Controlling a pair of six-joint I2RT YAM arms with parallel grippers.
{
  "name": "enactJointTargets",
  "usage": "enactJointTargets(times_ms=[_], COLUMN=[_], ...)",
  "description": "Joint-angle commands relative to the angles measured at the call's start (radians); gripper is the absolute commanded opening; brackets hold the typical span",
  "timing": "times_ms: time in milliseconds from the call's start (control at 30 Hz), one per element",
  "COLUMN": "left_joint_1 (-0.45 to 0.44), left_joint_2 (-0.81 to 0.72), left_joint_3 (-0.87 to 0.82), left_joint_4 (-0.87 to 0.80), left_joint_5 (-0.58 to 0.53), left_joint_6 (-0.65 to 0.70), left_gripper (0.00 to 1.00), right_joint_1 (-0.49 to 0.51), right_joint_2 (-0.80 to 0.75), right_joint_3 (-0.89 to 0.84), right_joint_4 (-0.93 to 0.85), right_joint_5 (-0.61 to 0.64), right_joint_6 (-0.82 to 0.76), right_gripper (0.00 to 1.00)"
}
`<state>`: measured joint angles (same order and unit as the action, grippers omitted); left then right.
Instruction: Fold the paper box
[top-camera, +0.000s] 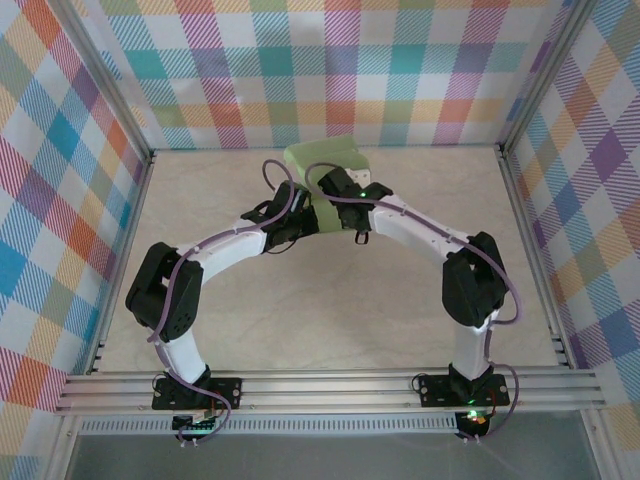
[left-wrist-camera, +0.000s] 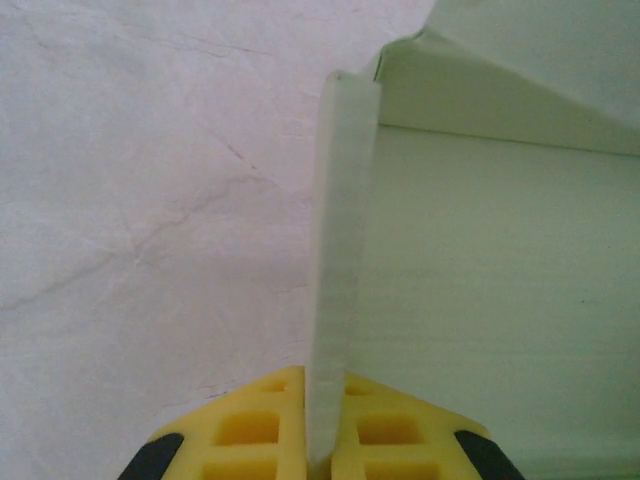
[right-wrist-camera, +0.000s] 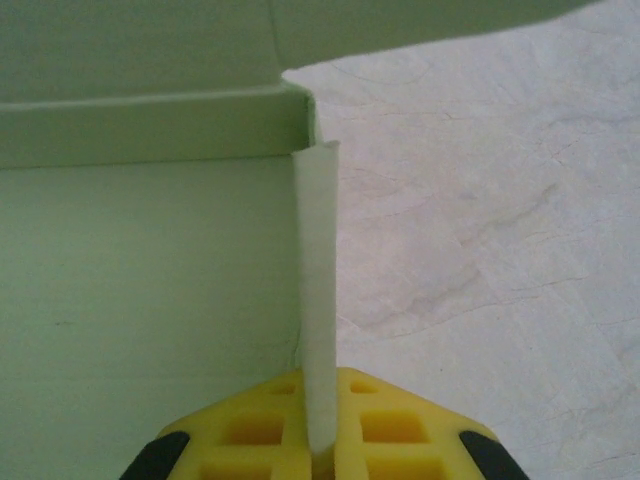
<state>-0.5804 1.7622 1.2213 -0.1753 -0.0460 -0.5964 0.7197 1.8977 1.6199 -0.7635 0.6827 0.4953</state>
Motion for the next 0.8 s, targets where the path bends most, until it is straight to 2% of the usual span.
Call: enactJointTargets(times_ms=[0, 67, 100, 167, 333, 500, 767], left_joint_1=[-0.038, -0.036, -0.034, -0.028, -0.012, 0.003, 0.037], left_joint_2=[0.003, -0.014, -0.028, -0.052, -0.093, -0.128, -0.17], left_joint_3=[0.037, 0.025, 0.015, 0.001, -0.01, -0.016, -0.056], left_joint_4=[0.037, 0.038, 0.043, 0.054, 0.044, 0.026, 0.024], left_joint_5=[0.033, 0.033, 0.035, 0.038, 0.042, 0.036, 0.054], left_joint_6=[-0.018, -0.003, -0.001, -0.001, 0.012, 0.031, 0.046], left_gripper=[0.0, 0.24, 0.31, 0.38, 0.43, 0.6, 0.6], right_joint_1=[0.035, 0.027, 0.021, 0.009, -0.006, -0.016, -0.041], right_joint_2=[0.008, 0.003, 0.0, -0.009, -0.024, -0.028, -0.042], right_joint_3=[0.041, 0.036, 0.03, 0.016, -0.013, -0.028, -0.048], right_joint_4=[0.044, 0.041, 0.043, 0.049, 0.062, 0.064, 0.077], right_joint_5=[-0.029, -0.026, -0.029, -0.033, -0.05, -0.062, -0.112], right_joint_6=[0.029, 0.017, 0.011, 0.008, -0.003, -0.01, -0.017], right_gripper=[0.0, 0.0, 0.0, 0.0, 0.0, 0.0, 0.0])
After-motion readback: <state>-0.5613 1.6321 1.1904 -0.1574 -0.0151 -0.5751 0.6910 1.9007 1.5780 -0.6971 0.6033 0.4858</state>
